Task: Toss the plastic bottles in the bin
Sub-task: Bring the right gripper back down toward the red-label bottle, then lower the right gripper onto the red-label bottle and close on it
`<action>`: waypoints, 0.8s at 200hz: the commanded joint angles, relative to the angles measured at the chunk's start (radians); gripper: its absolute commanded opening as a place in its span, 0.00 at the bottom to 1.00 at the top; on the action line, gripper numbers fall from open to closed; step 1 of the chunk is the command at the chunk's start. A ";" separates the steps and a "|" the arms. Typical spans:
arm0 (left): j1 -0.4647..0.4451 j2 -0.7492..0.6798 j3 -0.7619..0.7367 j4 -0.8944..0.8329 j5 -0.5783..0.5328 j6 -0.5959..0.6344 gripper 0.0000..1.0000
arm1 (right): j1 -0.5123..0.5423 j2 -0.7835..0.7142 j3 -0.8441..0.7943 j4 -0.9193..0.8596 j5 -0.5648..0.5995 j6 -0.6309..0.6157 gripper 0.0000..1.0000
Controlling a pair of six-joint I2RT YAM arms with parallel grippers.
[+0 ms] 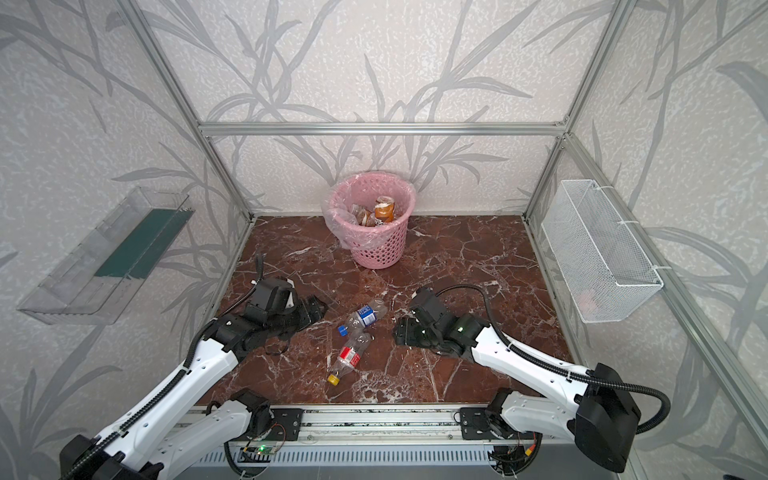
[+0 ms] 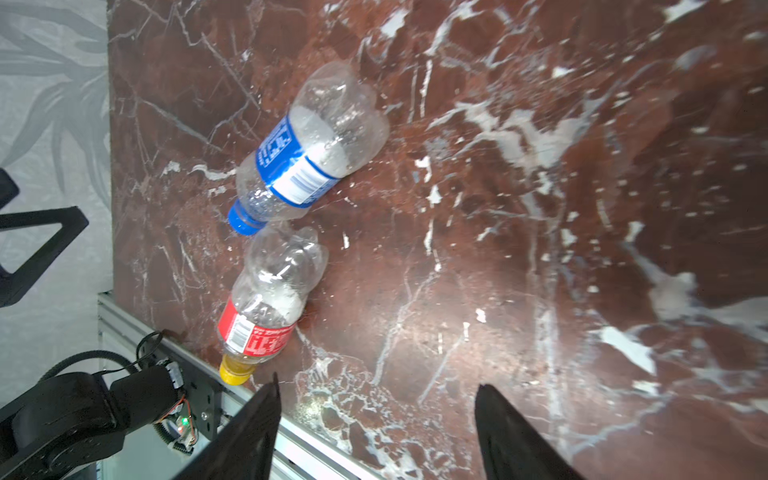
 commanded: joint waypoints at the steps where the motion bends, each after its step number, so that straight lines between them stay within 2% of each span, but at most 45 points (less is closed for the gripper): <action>1: 0.008 -0.026 -0.014 -0.027 -0.014 -0.001 0.90 | 0.069 0.040 -0.006 0.110 0.026 0.111 0.74; 38: 0.011 -0.036 -0.033 -0.023 -0.010 -0.003 0.90 | 0.165 0.110 0.014 0.157 0.046 0.179 0.74; 65: 0.015 -0.047 -0.047 -0.023 -0.009 -0.003 0.90 | 0.206 0.144 0.012 0.209 0.062 0.226 0.78; 103: 0.023 -0.063 -0.055 -0.029 -0.005 -0.001 0.90 | 0.221 0.189 0.009 0.266 0.058 0.276 0.85; 160: 0.032 -0.076 -0.065 -0.031 0.003 0.000 0.90 | 0.236 0.281 0.045 0.318 0.032 0.315 0.87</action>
